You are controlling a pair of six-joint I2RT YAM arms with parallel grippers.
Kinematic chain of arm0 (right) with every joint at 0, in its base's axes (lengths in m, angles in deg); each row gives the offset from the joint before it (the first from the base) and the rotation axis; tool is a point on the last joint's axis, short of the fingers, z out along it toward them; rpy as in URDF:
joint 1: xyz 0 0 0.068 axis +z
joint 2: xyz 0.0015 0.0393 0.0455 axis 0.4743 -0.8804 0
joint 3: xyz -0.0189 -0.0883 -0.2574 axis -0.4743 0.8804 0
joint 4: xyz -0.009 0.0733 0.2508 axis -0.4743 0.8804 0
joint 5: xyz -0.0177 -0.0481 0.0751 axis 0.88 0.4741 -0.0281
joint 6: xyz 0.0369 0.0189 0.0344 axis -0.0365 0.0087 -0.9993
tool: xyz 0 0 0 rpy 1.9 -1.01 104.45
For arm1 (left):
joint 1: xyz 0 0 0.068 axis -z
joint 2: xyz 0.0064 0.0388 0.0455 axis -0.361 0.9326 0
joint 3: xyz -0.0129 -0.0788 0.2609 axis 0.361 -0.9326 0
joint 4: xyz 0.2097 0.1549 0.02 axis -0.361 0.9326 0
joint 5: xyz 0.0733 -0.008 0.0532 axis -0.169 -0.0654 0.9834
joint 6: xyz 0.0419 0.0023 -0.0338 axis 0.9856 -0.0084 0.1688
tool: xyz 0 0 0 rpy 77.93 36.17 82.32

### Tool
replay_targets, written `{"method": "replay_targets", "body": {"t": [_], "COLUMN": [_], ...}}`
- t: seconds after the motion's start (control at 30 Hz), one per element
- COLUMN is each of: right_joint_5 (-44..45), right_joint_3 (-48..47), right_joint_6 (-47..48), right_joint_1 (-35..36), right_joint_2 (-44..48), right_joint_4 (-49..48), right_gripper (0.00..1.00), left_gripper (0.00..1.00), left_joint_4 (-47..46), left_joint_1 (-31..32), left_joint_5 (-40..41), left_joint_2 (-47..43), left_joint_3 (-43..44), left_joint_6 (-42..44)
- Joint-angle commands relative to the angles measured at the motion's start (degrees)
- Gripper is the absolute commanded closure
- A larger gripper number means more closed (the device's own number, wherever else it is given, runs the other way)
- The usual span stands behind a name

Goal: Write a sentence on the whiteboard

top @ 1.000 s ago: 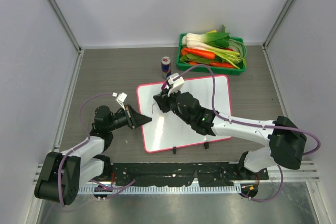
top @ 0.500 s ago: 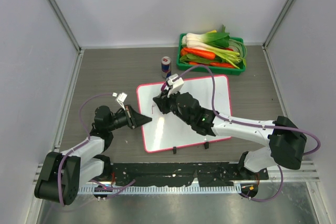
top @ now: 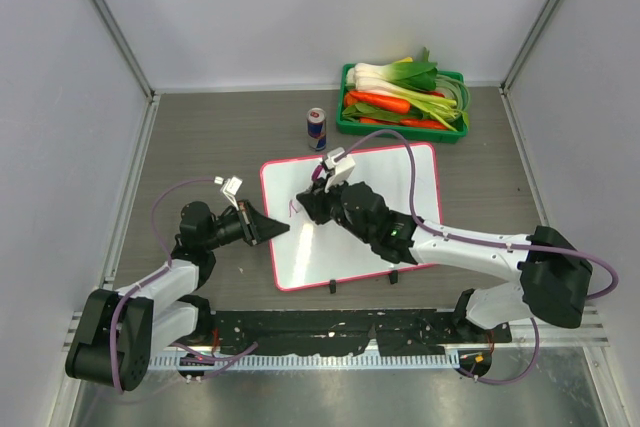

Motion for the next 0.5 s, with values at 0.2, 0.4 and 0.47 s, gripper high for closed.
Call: {"method": "replay_targets", "body": {"t": [0.2,0.4,0.47], "right_joint_5": [0.76,1.89,2.42], "right_joint_3": [1.54,1.63,1.72], "right_joint_6": [-0.09,0.26,0.43], "right_joint_1": [-0.05,-0.13,-0.14], "right_joint_2": [0.01,0.10,0.19], "right_joint_4": [2.68,3.21,3.21], "right_gripper": [0.99,0.98,0.98], "left_gripper": [1.00,1.00,1.00], "left_joint_4": [0.61,0.88,0.88], "left_joint_1": [0.78,0.78,0.86], "left_joint_5": [3.61,3.53,3.70], "left_joint_2": [0.33,0.16,0.24], "left_joint_3": [-0.62,-0.53,-0.53], "left_joint_6": [5.56,5.57,5.65]}}
